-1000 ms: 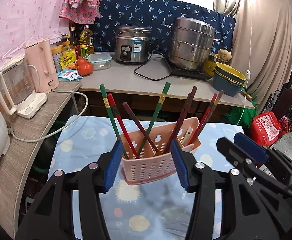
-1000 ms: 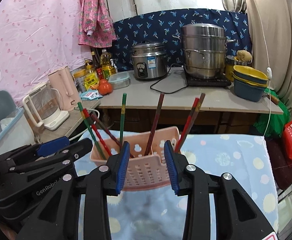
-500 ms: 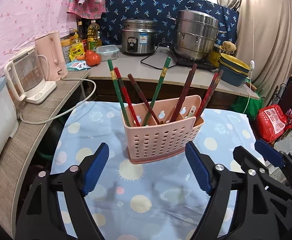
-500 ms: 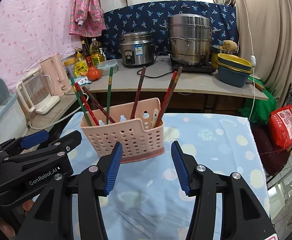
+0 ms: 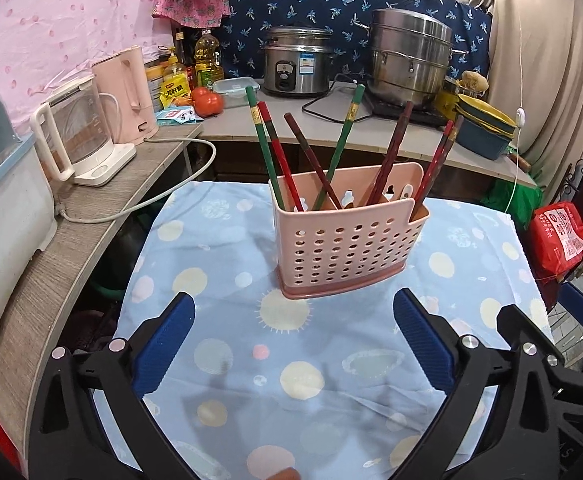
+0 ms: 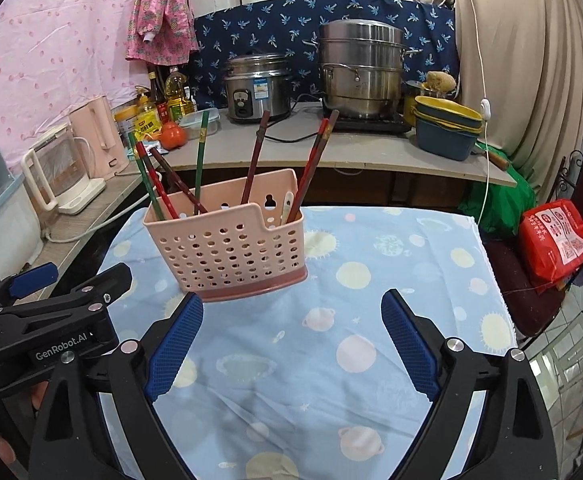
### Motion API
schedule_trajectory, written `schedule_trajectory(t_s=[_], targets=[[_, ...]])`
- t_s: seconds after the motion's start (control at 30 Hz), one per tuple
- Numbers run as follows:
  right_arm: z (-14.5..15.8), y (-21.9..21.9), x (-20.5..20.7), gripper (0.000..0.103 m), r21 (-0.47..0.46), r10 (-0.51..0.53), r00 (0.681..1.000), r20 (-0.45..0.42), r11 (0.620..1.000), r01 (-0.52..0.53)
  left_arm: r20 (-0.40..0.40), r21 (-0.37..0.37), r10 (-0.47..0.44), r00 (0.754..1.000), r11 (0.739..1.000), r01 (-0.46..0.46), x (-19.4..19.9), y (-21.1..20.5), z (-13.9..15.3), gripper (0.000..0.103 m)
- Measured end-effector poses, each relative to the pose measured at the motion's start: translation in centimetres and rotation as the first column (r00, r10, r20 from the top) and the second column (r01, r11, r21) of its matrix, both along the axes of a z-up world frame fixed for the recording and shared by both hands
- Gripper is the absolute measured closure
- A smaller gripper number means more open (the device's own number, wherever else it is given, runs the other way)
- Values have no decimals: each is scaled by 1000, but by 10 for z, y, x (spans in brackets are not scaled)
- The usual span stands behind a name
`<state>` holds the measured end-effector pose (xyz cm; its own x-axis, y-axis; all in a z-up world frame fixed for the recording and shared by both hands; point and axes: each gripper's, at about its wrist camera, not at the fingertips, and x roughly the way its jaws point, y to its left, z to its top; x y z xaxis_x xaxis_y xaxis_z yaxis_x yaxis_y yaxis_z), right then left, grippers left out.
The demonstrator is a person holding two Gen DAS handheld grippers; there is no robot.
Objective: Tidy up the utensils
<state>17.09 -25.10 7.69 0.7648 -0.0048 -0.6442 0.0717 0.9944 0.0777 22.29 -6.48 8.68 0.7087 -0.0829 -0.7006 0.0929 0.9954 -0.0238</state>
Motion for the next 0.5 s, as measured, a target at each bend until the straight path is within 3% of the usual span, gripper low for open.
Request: schedule_trajectory(t_s=[0.2, 0.3, 0.5], targets=[[-5, -2, -4, 16, 1, -6, 1000, -12, 1000, 6, -7, 13, 1, 1000, 1000, -1, -6, -1, -3, 8], [-7, -3, -5, 6, 10, -10, 1000, -19, 1000, 10, -7, 21, 11, 1000, 1000, -11, -7, -1, -5, 8], [-7, -3, -6, 6, 6, -13, 1000, -20, 1000, 13, -9, 23, 13, 1000, 1000, -12, -10, -2, -6, 8]])
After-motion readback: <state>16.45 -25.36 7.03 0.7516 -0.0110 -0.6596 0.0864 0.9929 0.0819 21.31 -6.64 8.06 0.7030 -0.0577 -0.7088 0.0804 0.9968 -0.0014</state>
